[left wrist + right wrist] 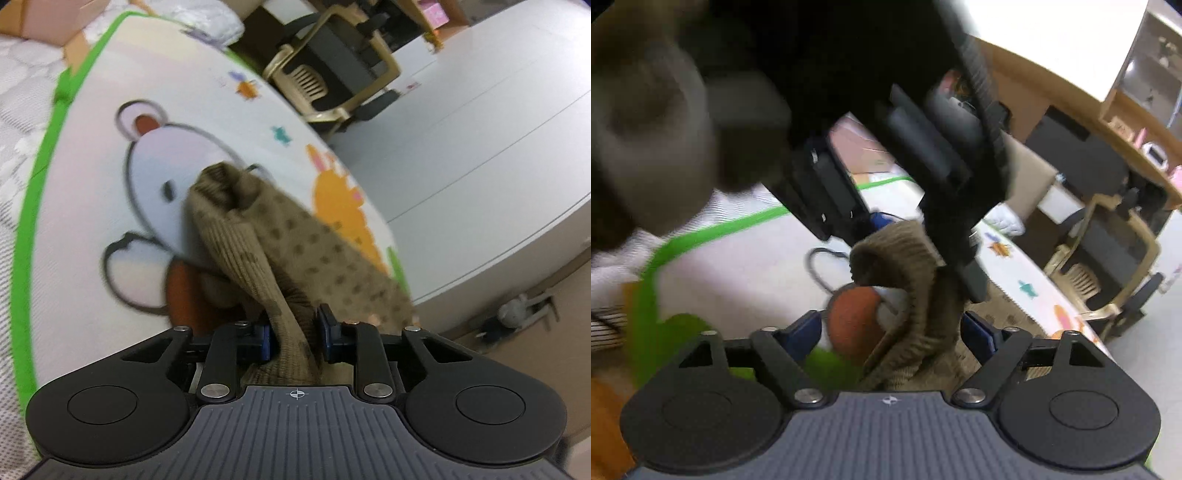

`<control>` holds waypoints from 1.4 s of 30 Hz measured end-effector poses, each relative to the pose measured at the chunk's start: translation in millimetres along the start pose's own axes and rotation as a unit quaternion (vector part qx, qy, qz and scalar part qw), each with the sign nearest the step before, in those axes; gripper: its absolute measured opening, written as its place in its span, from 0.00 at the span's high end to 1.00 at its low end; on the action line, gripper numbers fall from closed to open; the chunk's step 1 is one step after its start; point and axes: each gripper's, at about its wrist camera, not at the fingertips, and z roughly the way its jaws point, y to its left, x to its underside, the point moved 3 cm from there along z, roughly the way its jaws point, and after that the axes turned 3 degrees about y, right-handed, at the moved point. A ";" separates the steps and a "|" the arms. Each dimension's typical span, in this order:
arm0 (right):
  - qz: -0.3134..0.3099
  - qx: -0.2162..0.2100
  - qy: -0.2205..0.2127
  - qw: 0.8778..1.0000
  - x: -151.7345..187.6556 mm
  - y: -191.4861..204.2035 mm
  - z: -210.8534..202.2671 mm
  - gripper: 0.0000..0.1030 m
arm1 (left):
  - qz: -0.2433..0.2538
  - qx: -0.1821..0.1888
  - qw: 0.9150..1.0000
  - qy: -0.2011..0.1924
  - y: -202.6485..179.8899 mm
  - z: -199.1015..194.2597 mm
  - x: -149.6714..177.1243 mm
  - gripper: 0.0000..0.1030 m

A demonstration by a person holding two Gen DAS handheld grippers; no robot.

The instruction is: Fold clothes

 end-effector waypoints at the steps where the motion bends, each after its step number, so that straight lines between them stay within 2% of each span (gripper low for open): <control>1: 0.022 -0.003 0.004 1.000 -0.3 -8.2 3.1 0.66 | 0.007 0.003 1.000 -0.003 -6.3 -0.8 -0.6 0.76; 2: 0.044 -0.007 0.008 0.999 -0.6 -16.3 6.2 0.76 | 0.014 0.004 1.000 -0.004 -11.5 -1.3 -0.8 0.75; 3: 0.074 -0.016 0.007 0.997 -0.1 -27.5 5.6 0.80 | 0.023 0.002 1.000 -0.006 -16.7 -1.4 -1.6 0.74; 5: 0.136 -0.029 -0.004 0.990 2.0 -53.0 -2.9 0.86 | 0.044 0.000 0.999 -0.016 -28.5 -4.1 -4.7 0.50; 6: 0.156 -0.022 -0.015 0.987 3.3 -65.1 -9.7 0.87 | 0.055 0.005 0.998 -0.023 -35.4 -7.0 -6.8 0.46; 8: 0.201 -0.002 -0.039 0.979 9.1 -94.9 -28.3 0.89 | 0.080 0.022 0.995 -0.050 -53.1 -16.8 -12.3 0.29; 9: 0.225 0.009 -0.050 0.973 13.6 -111.2 -38.6 0.89 | 0.092 0.031 0.993 -0.067 -63.0 -22.9 -15.1 0.25; 11: 0.277 0.034 -0.065 0.958 30.4 -147.6 -61.5 0.89 | 0.120 0.044 0.986 -0.107 -84.2 -35.4 -19.5 0.10; 13: 0.321 0.063 -0.071 0.942 53.8 -179.6 -81.2 0.89 | 0.150 0.051 0.978 -0.135 -106.5 -41.7 -22.5 0.09; 16: 0.373 0.116 -0.054 0.919 102.2 -221.6 -102.8 0.89 | 0.179 0.039 0.974 -0.137 -129.8 -31.1 -21.5 0.08; 20: 0.443 0.132 0.019 0.887 171.7 -254.2 -108.4 0.89 | 0.193 0.015 0.976 -0.097 -141.9 9.7 -14.7 0.07; 22: 0.460 0.125 0.046 0.878 194.1 -253.7 -105.0 0.89 | 0.197 0.003 0.978 -0.073 -143.3 33.6 -10.1 0.07; 25: 0.471 0.102 0.063 0.874 213.4 -245.7 -101.0 0.88 | 0.206 -0.016 0.978 -0.032 -142.8 74.5 -1.0 0.07; 29: 0.476 0.072 0.057 0.875 210.8 -241.8 -88.2 0.88 | 0.208 -0.021 0.977 0.033 -137.4 118.0 19.8 0.07; 31: 0.474 0.059 0.056 0.877 207.5 -238.2 -80.0 0.87 | 0.211 -0.021 0.976 0.041 -137.3 125.7 23.9 0.07; 34: 0.457 0.048 0.051 0.887 198.3 -230.2 -72.7 0.87 | 0.216 -0.020 0.975 0.047 -138.2 135.4 28.1 0.07; 38: 0.443 0.024 0.037 0.895 195.9 -231.9 -85.7 0.85 | 0.238 -0.049 0.969 0.042 -137.9 142.9 30.2 0.07; 40: 0.437 0.037 0.038 0.898 203.3 -236.1 -99.4 0.76 | 0.250 -0.067 0.965 0.041 -136.4 146.1 32.0 0.07; 42: 0.432 0.070 0.045 0.898 212.8 -243.3 -115.4 0.47 | 0.264 -0.085 0.960 0.042 -133.2 148.4 34.8 0.07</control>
